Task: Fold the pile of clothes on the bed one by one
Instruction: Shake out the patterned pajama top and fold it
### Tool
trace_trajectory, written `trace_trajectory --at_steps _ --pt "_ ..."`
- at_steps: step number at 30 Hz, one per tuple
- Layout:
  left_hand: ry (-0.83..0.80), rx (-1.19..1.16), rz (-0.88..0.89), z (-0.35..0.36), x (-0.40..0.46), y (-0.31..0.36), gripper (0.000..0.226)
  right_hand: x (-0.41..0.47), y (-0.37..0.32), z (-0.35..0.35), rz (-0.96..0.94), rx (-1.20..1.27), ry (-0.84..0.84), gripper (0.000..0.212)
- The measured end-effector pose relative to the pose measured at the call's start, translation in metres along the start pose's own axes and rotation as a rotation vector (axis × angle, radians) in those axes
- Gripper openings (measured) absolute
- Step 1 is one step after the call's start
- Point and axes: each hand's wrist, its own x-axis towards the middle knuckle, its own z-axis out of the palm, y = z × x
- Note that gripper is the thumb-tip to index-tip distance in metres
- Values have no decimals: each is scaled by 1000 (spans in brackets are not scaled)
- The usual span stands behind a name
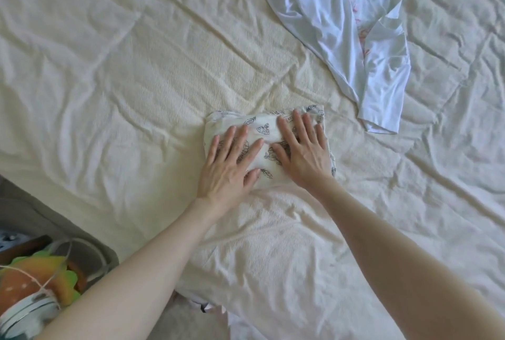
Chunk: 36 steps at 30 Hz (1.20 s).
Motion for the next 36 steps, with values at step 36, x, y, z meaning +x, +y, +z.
trace_trajectory --at_steps 36 --pt "25 -1462 -821 -61 -46 -26 35 -80 27 -85 885 1395 -442 19"
